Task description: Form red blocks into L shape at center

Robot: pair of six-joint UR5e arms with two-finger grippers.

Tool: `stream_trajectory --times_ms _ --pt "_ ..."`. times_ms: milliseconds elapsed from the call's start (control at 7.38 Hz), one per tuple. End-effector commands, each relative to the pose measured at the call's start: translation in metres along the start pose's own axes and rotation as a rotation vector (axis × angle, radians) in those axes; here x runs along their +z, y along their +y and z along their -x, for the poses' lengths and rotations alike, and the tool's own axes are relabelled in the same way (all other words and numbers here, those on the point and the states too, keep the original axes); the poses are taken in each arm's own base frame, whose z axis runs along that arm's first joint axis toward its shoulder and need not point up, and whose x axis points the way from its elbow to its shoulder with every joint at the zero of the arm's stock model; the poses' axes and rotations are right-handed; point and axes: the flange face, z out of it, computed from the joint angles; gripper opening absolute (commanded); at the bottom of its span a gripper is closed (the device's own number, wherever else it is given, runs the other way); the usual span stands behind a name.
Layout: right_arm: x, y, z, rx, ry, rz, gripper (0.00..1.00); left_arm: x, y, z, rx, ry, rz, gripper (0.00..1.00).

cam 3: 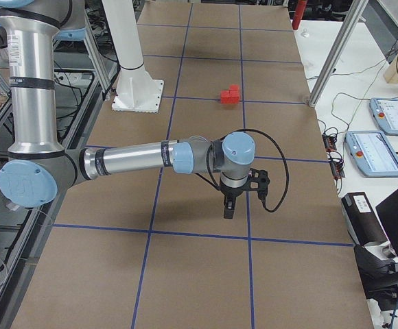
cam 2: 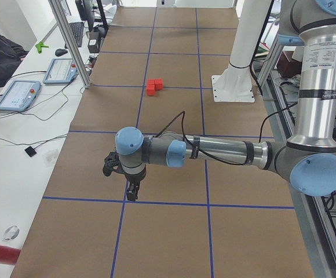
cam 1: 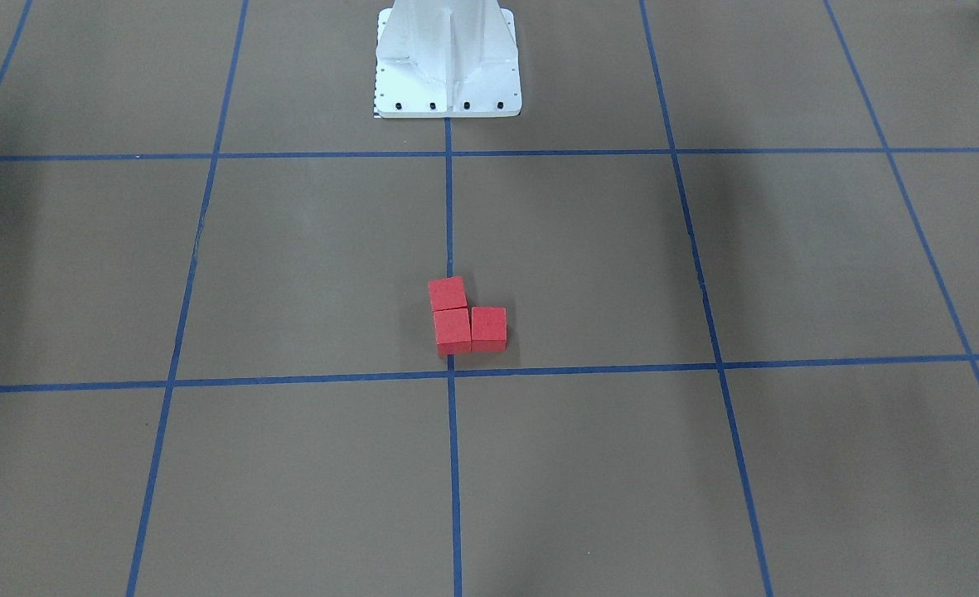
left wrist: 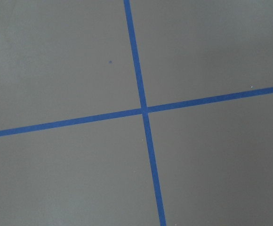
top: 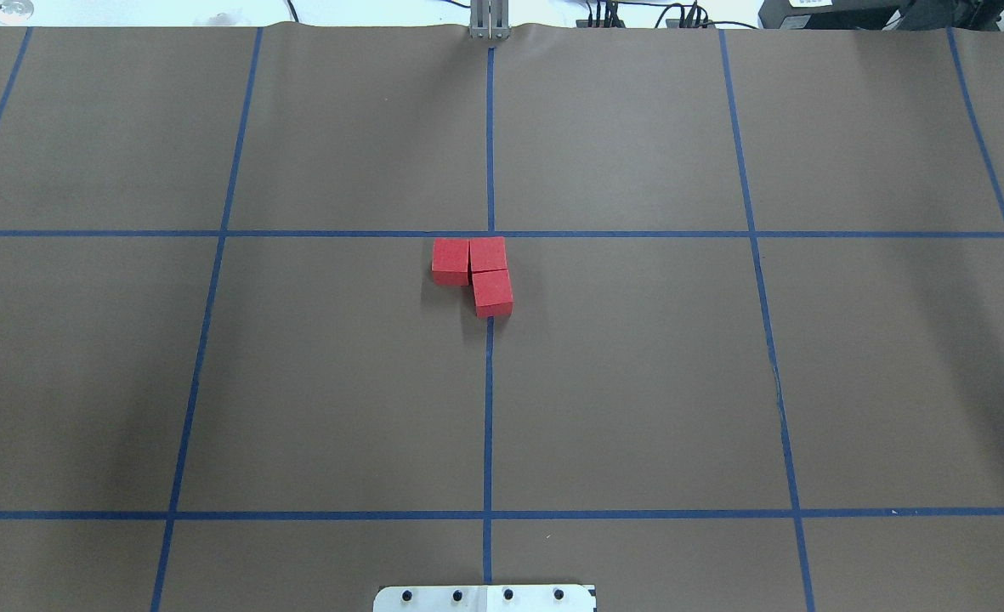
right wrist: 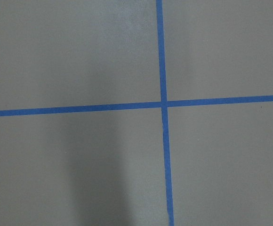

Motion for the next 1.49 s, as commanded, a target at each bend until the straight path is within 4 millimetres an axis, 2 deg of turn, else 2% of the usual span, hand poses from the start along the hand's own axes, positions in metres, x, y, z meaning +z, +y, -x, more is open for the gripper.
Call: stream_trajectory --times_ms 0,542,1355 --pt "-0.001 0.001 0.001 0.007 -0.002 0.006 0.99 0.004 0.008 0.006 -0.011 -0.002 0.008 1.00" --pt "0.011 0.002 -0.010 0.019 0.003 0.024 0.99 0.003 0.007 0.006 -0.011 -0.003 0.006 1.00" --pt "0.006 0.000 -0.005 0.010 0.000 0.013 0.99 0.003 0.008 0.008 -0.015 -0.009 0.008 1.00"
